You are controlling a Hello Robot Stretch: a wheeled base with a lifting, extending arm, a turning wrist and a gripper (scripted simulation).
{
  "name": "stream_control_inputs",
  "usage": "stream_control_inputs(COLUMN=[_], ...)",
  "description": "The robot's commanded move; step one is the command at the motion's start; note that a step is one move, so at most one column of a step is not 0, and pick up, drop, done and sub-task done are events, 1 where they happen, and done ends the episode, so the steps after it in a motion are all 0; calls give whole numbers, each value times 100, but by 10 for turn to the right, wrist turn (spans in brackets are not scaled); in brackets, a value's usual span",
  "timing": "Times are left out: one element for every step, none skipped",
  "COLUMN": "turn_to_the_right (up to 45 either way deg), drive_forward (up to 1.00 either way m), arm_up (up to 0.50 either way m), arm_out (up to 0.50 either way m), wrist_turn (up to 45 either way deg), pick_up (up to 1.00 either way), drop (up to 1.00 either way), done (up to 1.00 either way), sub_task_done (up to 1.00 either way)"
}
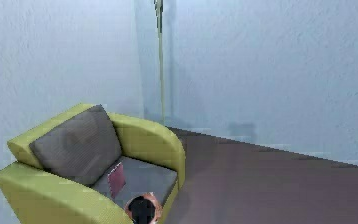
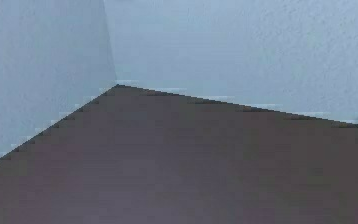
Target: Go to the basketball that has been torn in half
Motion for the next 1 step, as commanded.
stream_control_inputs(turn_to_the_right=[-150], drive_forward=[0], arm_up=[0], arm_out=[0], wrist_turn=[0], pick_up=[0], drop=[0], done=[0], sub_task_done=[0])
